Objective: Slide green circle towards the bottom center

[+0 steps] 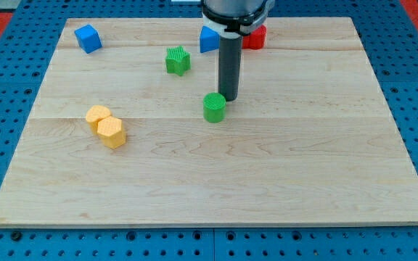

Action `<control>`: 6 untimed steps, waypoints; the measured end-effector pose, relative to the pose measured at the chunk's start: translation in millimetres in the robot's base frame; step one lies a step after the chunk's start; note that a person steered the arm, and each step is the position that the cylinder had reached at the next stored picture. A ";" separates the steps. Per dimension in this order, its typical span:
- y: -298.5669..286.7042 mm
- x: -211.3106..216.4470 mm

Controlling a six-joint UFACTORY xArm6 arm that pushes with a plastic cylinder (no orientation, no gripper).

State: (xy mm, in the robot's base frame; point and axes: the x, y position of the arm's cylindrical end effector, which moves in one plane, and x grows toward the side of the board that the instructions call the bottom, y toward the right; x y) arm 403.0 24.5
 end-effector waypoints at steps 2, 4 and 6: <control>-23.8 -4.5; -78.2 4.4; 31.0 36.6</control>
